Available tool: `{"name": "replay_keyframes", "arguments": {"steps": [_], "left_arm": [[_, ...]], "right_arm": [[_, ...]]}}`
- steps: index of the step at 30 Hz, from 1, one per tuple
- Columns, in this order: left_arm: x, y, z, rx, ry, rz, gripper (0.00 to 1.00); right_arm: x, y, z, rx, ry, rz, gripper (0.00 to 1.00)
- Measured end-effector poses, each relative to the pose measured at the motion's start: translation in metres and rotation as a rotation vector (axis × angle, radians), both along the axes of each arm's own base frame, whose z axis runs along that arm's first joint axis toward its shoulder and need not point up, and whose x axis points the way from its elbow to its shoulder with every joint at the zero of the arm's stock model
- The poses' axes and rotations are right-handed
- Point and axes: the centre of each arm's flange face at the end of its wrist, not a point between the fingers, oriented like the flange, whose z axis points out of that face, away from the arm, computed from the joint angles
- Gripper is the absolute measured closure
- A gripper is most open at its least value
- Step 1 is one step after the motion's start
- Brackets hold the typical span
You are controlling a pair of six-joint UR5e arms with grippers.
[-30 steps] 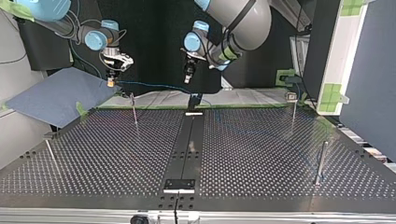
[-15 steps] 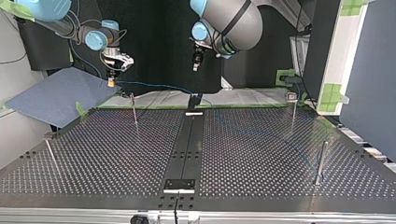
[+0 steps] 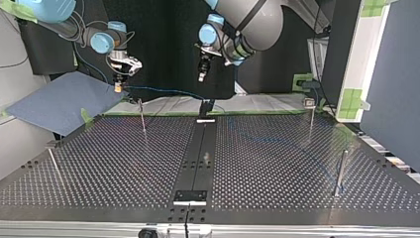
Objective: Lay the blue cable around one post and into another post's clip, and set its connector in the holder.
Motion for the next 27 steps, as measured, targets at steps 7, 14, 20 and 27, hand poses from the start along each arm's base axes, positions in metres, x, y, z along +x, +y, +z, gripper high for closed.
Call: {"name": "replay_keyframes", "arguments": {"steps": [7,14,20,27], "left_arm": [[0.005,-0.004,0.015,0.022,-0.027,0.011,0.01],[0.018,-0.009,0.023,0.068,-0.06,0.048,0.01],[0.033,-0.018,0.032,0.126,-0.076,0.073,0.01],[0.034,-0.018,0.034,0.206,-0.075,0.104,0.01]], "right_arm": [[0.001,0.0,0.0,0.0,0.0,0.001,1.0],[0.001,0.001,0.0,0.0,0.0,0.002,1.0],[0.002,0.001,-0.001,0.001,0.0,0.003,1.0],[0.002,0.001,-0.001,0.0,0.0,0.004,1.0]]}}
